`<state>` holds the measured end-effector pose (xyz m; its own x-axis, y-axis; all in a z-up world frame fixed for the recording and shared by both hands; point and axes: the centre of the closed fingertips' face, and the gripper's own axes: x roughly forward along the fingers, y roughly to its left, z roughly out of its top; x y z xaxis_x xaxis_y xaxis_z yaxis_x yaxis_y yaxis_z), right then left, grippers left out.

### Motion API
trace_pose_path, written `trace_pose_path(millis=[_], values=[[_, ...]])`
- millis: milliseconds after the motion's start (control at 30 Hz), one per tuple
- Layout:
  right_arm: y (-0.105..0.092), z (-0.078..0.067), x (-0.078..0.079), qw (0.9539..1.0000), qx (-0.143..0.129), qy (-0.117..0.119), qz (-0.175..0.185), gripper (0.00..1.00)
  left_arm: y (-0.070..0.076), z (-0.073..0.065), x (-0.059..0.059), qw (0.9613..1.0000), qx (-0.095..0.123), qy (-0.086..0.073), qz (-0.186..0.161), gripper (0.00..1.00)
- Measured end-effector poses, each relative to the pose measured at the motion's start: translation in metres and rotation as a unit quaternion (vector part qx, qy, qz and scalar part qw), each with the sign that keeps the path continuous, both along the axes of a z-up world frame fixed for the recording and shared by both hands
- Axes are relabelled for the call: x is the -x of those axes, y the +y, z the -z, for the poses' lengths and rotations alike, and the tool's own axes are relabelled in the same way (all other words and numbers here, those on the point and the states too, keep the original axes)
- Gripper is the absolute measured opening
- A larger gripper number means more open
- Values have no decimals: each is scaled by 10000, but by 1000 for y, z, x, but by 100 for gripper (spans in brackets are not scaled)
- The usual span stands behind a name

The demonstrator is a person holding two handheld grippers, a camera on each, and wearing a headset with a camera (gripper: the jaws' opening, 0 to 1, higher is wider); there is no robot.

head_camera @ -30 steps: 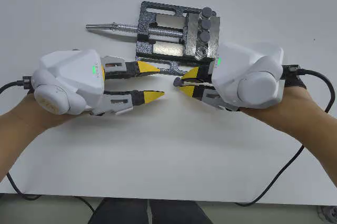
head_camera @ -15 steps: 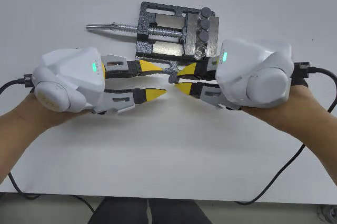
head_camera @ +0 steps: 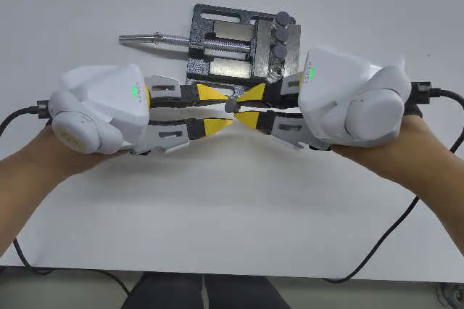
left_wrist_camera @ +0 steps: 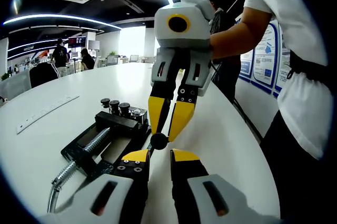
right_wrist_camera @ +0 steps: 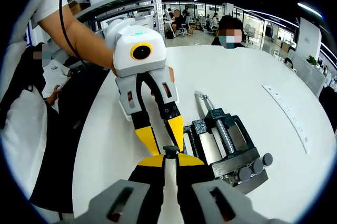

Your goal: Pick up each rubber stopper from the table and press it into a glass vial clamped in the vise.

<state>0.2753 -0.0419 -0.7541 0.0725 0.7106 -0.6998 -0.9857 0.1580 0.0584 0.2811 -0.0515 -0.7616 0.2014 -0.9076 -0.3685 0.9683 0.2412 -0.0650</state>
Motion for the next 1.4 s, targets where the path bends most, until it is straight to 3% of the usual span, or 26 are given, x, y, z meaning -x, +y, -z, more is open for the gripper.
trace_pose_path(millis=[433,967,1400], values=[[0,4,-3,10000,57,34,-44,7,-1,-4,-5,10000,-3,-74,20,5],[0,11,-4,9997,169,79,-187,7,1,-2,-5,9998,-137,-114,132,5],[1,12,-4,9995,172,92,-244,7,2,-6,-4,9998,-77,-108,151,5]])
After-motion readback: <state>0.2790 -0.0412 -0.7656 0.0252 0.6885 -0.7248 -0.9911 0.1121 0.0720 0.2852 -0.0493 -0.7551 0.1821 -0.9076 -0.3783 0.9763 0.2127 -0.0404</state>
